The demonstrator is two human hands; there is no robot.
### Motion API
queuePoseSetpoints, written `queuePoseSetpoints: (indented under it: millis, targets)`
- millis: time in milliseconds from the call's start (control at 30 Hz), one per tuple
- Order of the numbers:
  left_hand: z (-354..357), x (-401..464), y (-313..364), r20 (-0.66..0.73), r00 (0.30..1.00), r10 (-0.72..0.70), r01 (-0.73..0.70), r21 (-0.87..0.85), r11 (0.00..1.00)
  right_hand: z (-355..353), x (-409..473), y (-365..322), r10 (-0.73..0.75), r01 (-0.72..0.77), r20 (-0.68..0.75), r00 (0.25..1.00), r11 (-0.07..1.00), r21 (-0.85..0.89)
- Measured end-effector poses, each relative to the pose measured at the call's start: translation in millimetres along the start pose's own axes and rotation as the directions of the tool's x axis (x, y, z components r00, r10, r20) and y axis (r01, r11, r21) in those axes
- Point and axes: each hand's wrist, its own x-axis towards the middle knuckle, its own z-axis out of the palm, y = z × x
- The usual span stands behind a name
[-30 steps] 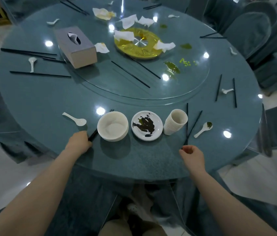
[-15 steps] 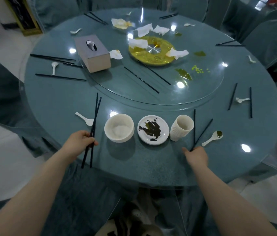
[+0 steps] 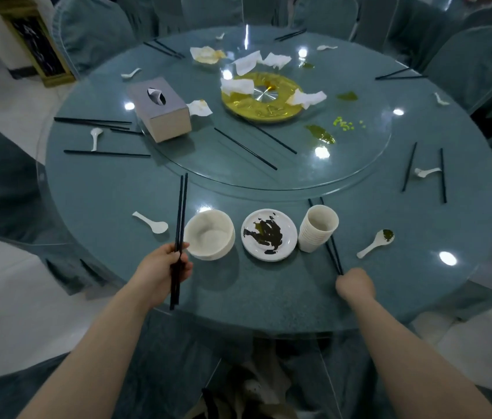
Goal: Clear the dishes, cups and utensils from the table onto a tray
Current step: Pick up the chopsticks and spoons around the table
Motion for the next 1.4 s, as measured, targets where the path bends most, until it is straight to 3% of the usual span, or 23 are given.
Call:
queuePoseSetpoints:
  millis: [100, 300, 533, 800, 967, 1067, 1200, 1400]
  targets:
    - [12, 1, 6, -0.035, 0.999, -0.034, 0.033, -0.033, 0.999, -2, -8, 1, -0.046, 0.046, 0.029, 0.998, 0.999, 0.027]
    - [50, -4, 18, 0.009, 1.000, 0.002, -0.002, 0.069, 0.998, -27, -20, 7, -0.054, 0.009, 0.107, 0.993, 0.922, 0.388]
    - [114, -8, 28, 0.152, 0.986, -0.062, 0.055, 0.050, 0.997, -64, -44, 4, -0.173, 0.131, 0.022, 0.985, 0.815, 0.565]
    - [174, -19, 33, 0.295, 0.955, -0.032, 0.044, -0.034, 0.998, -86, -87, -46, -0.421, 0.379, -0.037, 0.906, 0.772, 0.510]
    - [183, -20, 40, 0.232, 0.972, 0.022, -0.016, -0.028, 0.999, -85, -112, -76, -0.576, 0.533, -0.007, 0.818, 0.752, 0.387]
    - [181, -18, 46, 0.194, 0.979, 0.060, -0.040, -0.104, 0.994, -83, -122, -89, -0.618, 0.559, 0.062, 0.783, 0.745, 0.364]
    - [170, -16, 49, 0.168, 0.984, 0.058, -0.042, -0.095, 0.995, -80, -131, -100, -0.656, 0.530, 0.123, 0.745, 0.693, 0.488]
    - [151, -10, 53, 0.190, 0.980, 0.062, -0.021, -0.211, 0.977, -75, -128, -118, -0.661, 0.519, 0.164, 0.732, 0.697, 0.494]
